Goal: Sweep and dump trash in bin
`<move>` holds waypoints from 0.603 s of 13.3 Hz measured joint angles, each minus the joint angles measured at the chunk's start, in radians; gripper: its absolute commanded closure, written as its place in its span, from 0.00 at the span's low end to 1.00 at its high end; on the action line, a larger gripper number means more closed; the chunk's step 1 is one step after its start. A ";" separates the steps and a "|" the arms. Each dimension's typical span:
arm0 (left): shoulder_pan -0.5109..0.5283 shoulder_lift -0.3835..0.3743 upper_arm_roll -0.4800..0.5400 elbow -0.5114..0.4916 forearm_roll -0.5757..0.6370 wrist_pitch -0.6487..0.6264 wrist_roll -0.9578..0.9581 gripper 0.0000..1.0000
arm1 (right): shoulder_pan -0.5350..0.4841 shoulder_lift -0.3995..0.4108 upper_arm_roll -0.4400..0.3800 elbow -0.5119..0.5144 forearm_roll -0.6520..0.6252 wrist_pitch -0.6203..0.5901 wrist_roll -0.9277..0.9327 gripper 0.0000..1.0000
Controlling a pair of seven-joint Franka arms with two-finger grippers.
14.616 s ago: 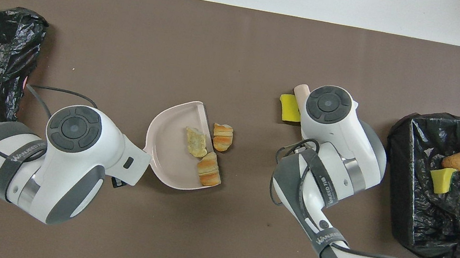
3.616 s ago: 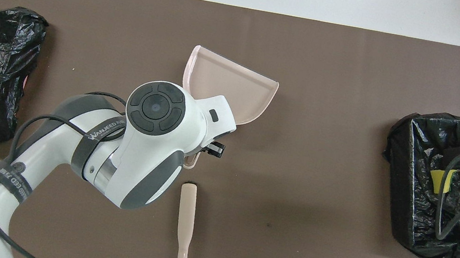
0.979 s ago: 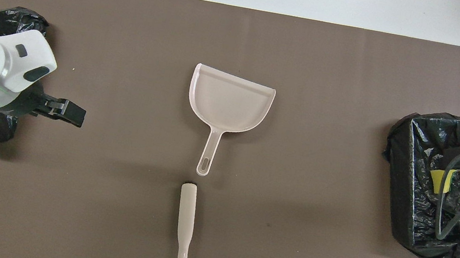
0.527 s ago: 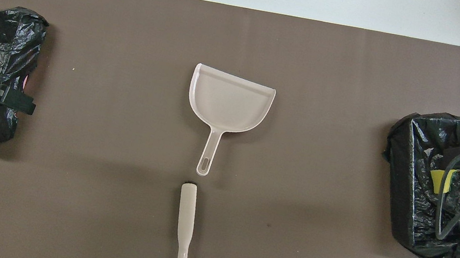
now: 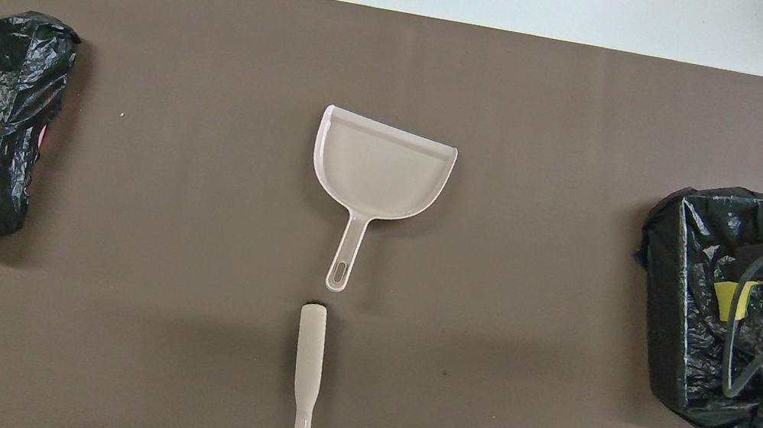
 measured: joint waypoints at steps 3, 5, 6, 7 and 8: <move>0.000 0.000 0.000 -0.002 -0.001 0.010 -0.010 0.00 | 0.014 0.001 -0.006 0.005 0.000 -0.022 0.000 0.00; 0.000 0.001 -0.001 -0.005 -0.003 0.067 -0.019 0.00 | 0.067 0.011 -0.060 0.034 -0.001 -0.070 0.000 0.00; 0.000 0.003 -0.001 -0.006 -0.003 0.098 -0.031 0.00 | 0.083 0.018 -0.084 0.047 -0.001 -0.082 0.000 0.00; 0.000 0.005 -0.001 -0.006 -0.003 0.114 -0.048 0.00 | 0.086 0.025 -0.097 0.056 -0.001 -0.083 0.000 0.00; 0.000 0.005 -0.003 -0.006 -0.004 0.116 -0.061 0.00 | 0.082 0.032 -0.102 0.061 0.000 -0.083 0.000 0.00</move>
